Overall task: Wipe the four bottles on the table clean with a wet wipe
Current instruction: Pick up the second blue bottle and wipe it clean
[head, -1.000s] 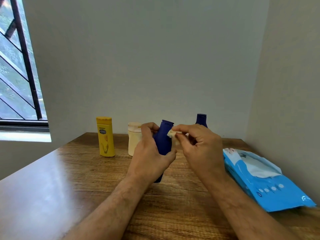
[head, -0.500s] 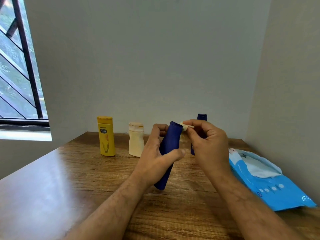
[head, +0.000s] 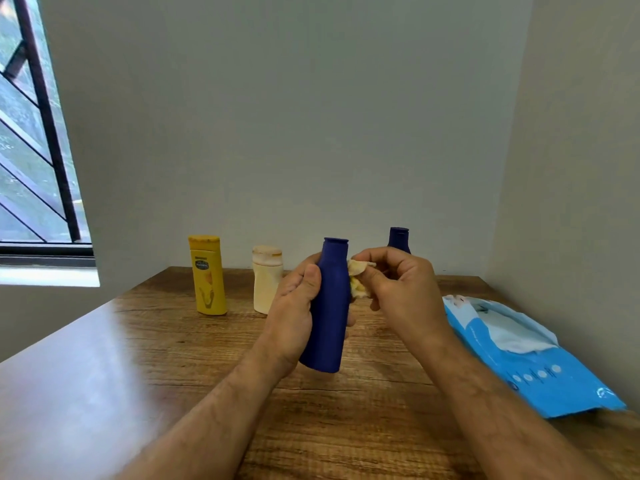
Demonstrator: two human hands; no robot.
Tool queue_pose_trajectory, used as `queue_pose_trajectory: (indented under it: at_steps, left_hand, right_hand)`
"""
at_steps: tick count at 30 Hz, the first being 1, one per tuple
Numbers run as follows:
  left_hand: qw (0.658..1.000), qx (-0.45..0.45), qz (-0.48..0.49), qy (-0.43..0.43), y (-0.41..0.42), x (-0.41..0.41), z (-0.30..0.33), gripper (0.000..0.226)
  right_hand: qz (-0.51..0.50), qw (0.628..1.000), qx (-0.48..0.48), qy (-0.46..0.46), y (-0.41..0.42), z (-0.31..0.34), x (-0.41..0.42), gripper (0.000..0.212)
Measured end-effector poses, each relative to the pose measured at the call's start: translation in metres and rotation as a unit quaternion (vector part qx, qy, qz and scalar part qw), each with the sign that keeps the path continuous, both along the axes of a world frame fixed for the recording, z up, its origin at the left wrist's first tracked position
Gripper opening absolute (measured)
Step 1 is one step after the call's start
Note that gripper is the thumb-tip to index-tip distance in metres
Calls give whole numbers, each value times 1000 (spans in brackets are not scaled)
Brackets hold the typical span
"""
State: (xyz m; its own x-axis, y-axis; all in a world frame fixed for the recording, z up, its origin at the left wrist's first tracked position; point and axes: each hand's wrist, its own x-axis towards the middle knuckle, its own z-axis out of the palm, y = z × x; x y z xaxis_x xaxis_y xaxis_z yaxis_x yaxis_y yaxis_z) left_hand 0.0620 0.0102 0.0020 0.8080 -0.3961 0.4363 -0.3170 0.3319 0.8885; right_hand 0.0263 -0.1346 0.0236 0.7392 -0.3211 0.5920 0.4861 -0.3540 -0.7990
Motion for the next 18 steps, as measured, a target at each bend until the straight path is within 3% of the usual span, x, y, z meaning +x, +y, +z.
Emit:
queue_pose_trajectory:
  at_steps: [6, 13, 18]
  left_hand:
    - [999, 25, 32, -10, -2, 0, 0, 30]
    - [988, 130, 57, -62, -5, 8, -10, 16]
    - [987, 119, 66, -86, -8, 8, -12, 36]
  right_hand:
    - [42, 999, 23, -9, -1, 2, -4, 8]
    - [-45, 996, 80, 11, -5, -1, 5, 5]
    - [-83, 995, 57, 10, -8, -2, 5, 5]
